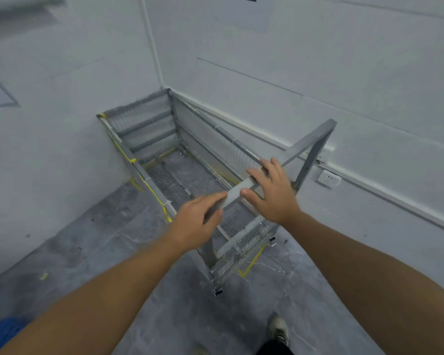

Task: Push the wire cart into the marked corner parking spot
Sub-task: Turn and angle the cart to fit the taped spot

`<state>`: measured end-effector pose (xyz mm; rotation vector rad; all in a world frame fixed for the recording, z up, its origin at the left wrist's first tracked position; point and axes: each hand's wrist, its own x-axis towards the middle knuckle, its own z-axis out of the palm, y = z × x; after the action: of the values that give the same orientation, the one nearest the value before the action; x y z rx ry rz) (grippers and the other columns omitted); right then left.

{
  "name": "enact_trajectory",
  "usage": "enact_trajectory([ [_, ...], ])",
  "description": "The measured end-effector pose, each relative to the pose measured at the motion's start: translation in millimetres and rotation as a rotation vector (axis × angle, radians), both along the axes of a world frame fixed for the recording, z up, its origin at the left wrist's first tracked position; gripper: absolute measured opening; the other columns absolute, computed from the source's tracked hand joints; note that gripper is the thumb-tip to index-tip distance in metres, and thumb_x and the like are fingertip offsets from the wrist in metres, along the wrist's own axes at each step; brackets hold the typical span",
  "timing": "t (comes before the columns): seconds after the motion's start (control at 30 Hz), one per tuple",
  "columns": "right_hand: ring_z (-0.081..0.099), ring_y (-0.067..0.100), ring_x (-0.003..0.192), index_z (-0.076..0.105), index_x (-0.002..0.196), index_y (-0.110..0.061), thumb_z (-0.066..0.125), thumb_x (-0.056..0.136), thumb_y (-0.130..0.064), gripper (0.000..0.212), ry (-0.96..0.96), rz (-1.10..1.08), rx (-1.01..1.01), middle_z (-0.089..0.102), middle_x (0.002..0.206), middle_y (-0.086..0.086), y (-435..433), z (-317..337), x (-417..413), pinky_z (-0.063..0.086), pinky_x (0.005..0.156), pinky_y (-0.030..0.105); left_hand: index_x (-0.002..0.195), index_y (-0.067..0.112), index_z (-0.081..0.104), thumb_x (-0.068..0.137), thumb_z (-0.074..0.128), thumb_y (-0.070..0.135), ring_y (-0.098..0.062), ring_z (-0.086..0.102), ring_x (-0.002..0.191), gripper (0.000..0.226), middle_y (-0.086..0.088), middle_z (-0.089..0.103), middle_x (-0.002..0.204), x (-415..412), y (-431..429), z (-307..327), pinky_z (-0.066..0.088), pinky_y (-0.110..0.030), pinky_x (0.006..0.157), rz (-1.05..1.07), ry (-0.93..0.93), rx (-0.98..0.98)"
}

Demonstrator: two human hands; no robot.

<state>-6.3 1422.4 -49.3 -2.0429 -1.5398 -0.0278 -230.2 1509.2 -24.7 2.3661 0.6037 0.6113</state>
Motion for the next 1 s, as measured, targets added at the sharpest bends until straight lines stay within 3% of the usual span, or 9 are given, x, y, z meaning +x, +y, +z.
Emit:
enact_trajectory([
  [0.13, -0.006, 0.025, 0.151, 0.035, 0.15, -0.024, 0.045, 0.09, -0.067, 0.075, 0.297, -0.178, -0.041, 0.003, 0.165, 0.011, -4.6, 6.0, -17.8, 0.005, 0.119, 0.043, 0.132, 0.015, 0.056, 0.092, 0.051, 0.029, -0.007, 0.055, 0.096, 0.043, -0.002, 0.062, 0.119, 0.2, 1.0, -0.4, 0.042, -0.02, 0.082, -0.029, -0.047, -0.112],
  [0.33, -0.009, 0.024, 0.151, 0.011, 0.157, -0.015, 0.054, 0.095, -0.049, 0.082, 0.489, -0.296, -0.026, -0.018, 0.164, 0.008, 9.9, 16.8, -36.5, 0.008, 0.12, 0.043, 0.133, 0.016, 0.054, 0.094, 0.049, 0.029, -0.004, 0.054, 0.093, 0.041, 0.002, 0.059, 0.117, 2.3, 3.5, -1.6, 0.04, -0.014, 0.078, -0.046, -0.034, -0.119],
  [0.43, -0.002, 0.025, 0.151, 0.005, 0.157, -0.016, 0.055, 0.095, -0.046, 0.084, 0.579, -0.368, 0.01, -0.02, 0.163, 0.007, 17.4, 18.7, -45.4, 0.015, 0.119, 0.041, 0.134, 0.016, 0.053, 0.094, 0.048, 0.029, -0.007, 0.055, 0.098, 0.043, 0.001, 0.059, 0.119, 2.3, 6.6, -1.9, 0.045, -0.024, 0.082, -0.061, -0.032, -0.11],
  [0.57, 0.032, 0.017, 0.135, 0.008, 0.156, -0.017, 0.055, 0.097, -0.042, 0.08, 0.634, -0.433, 0.093, 0.0, 0.165, 0.006, 18.9, 22.5, -57.3, 0.03, 0.101, 0.026, 0.133, 0.016, 0.054, 0.092, 0.049, 0.03, -0.006, 0.054, 0.097, 0.044, 0.006, 0.056, 0.115, 2.6, 9.3, -1.8, 0.045, -0.025, 0.082, -0.085, -0.047, -0.128],
  [0.73, 0.009, 0.018, 0.15, 0.001, 0.157, -0.017, 0.047, 0.1, -0.045, 0.079, 0.637, -0.521, 0.052, -0.004, 0.166, 0.004, 23.7, 23.9, -62.7, 0.016, 0.107, 0.022, 0.133, 0.018, 0.053, 0.091, 0.048, 0.03, -0.006, 0.054, 0.1, 0.043, 0.002, 0.059, 0.119, 5.7, 11.1, -6.3, 0.048, -0.028, 0.084, -0.097, -0.078, -0.231],
  [0.87, 0.005, 0.015, 0.151, 0.0, 0.157, -0.02, 0.044, 0.1, -0.049, 0.078, 0.637, -0.556, 0.04, -0.003, 0.166, 0.0, 26.2, 20.4, -59.9, 0.016, 0.119, 0.038, 0.13, 0.014, 0.055, 0.088, 0.05, 0.025, 0.008, 0.05, 0.097, 0.043, 0.001, 0.055, 0.114, 8.9, 10.5, -7.6, 0.039, -0.005, 0.078, -0.083, -0.119, -0.257],
  [0.93, 0.003, 0.012, 0.151, 0.0, 0.157, -0.02, 0.044, 0.1, -0.049, 0.077, 0.64, -0.572, 0.046, -0.001, 0.166, -0.001, 26.9, 18.4, -59.6, 0.016, 0.12, 0.039, 0.129, 0.013, 0.055, 0.087, 0.05, 0.025, 0.012, 0.047, 0.098, 0.043, 0.002, 0.053, 0.113, 9.3, 9.4, -7.7, 0.035, -0.001, 0.078, -0.089, -0.128, -0.243],
  [1.0, 0.0, 0.011, 0.151, 0.0, 0.157, -0.021, 0.043, 0.1, -0.048, 0.076, 0.644, -0.576, 0.058, -0.001, 0.166, -0.002, 28.8, 16.7, -59.2, 0.014, 0.122, 0.039, 0.129, 0.013, 0.055, 0.087, 0.05, 0.025, 0.007, 0.048, 0.094, 0.043, 0.003, 0.052, 0.114, 11.0, 9.7, -7.3, 0.035, 0.0, 0.077, -0.093, -0.125, -0.247],
])
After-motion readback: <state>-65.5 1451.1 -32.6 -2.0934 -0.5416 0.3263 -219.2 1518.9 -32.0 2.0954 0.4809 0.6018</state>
